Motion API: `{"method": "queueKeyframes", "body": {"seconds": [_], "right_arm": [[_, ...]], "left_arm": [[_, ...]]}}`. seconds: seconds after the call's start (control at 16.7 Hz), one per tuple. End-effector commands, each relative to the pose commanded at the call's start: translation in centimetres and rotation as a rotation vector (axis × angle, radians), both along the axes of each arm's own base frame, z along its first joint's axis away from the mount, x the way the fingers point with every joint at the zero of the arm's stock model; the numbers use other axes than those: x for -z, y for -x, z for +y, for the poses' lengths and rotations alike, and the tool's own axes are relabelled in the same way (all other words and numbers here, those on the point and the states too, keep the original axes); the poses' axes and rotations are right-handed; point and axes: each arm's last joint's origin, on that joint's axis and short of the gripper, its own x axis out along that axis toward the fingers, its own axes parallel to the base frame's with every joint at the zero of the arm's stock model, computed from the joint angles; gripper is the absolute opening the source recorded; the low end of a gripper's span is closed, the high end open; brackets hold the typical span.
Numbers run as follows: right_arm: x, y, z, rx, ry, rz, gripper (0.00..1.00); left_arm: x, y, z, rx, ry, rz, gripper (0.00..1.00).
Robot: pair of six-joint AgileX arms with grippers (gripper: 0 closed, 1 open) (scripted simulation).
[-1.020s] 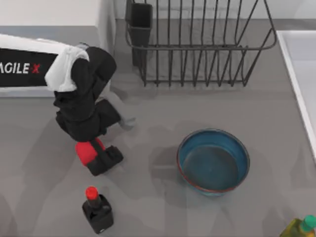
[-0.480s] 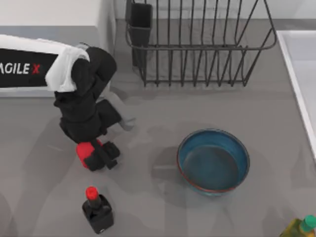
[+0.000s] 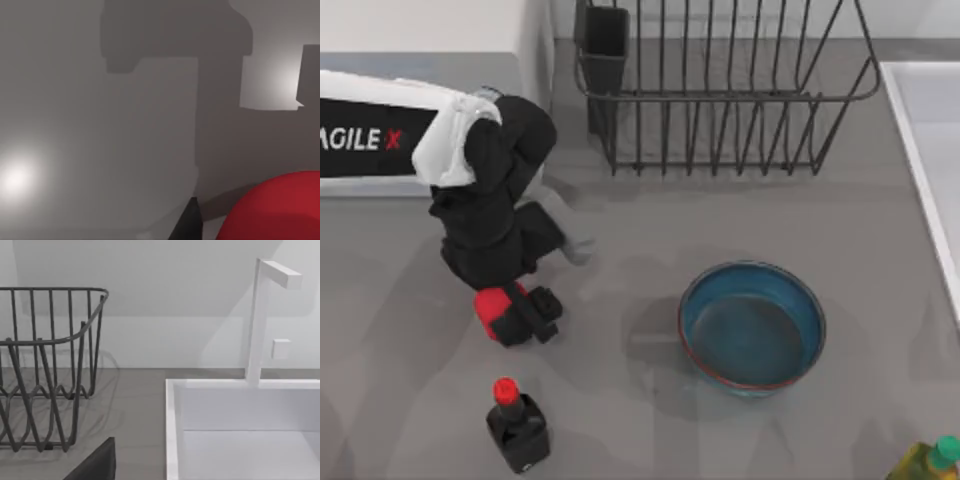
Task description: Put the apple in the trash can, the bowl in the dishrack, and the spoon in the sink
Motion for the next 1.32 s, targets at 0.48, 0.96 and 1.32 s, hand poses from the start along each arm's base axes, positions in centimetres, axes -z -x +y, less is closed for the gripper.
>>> {"method": "queueKeyframes", "body": {"seconds": [0.48,0.96,1.32], "right_arm": [[0.0,0.0,0.0,0.0,0.0,0.0,1.0],[0.0,0.0,0.0,0.0,0.0,0.0,1.0],[0.0,0.0,0.0,0.0,0.0,0.0,1.0]], "left_arm": [[-6.6,-0.4,-0.2,0.001,-0.005,0.008,0.0],[-9.8,-0.1,0.0,0.001,-0.002,0.003,0.0],[-11.4,0.4,1.8,0.107,0.009,-0.008,0.0]]}}
